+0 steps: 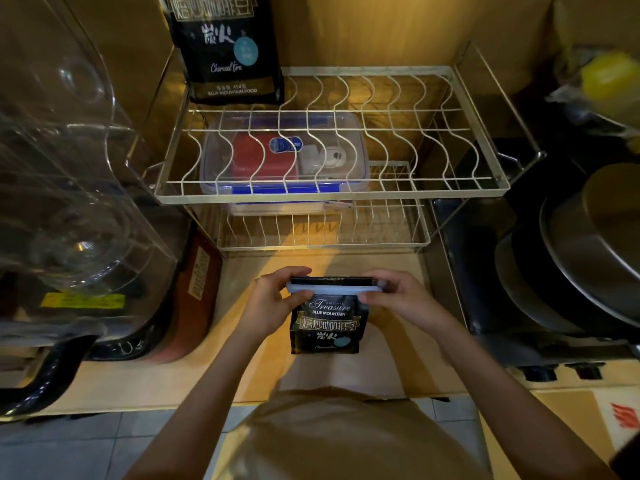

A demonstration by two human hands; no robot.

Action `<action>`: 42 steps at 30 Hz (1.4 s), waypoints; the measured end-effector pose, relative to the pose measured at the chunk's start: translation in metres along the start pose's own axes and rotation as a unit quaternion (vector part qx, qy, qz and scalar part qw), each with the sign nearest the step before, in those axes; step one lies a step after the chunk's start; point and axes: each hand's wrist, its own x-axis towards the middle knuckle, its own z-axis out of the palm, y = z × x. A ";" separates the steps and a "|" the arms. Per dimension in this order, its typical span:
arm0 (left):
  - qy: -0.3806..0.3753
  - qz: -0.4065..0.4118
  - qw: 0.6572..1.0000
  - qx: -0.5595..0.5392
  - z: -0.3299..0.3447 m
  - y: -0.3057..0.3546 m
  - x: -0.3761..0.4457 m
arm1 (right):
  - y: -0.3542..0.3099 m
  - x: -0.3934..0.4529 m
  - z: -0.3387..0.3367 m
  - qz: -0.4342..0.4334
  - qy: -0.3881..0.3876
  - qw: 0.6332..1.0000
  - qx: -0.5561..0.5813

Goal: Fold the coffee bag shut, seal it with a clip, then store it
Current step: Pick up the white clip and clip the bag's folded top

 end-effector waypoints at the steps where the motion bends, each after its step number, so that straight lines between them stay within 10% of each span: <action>1: -0.001 -0.002 1.000 0.002 0.000 0.001 0.000 | 0.002 -0.001 -0.002 -0.005 0.005 1.000 0.003; 19: -0.177 0.088 0.934 0.299 0.025 0.060 0.022 | 0.005 0.000 -0.006 -0.011 0.014 0.999 -0.044; 32: -0.096 0.090 0.939 0.317 0.029 0.058 0.016 | 0.012 -0.006 -0.006 -0.176 0.152 0.926 -0.296; 38: -0.081 0.095 0.946 0.298 0.030 0.055 0.013 | 0.023 -0.009 0.001 -0.113 0.146 0.958 -0.219; 42: -0.087 0.082 0.955 0.273 0.028 0.054 0.010 | 0.034 -0.016 0.014 0.073 -0.012 0.996 -0.042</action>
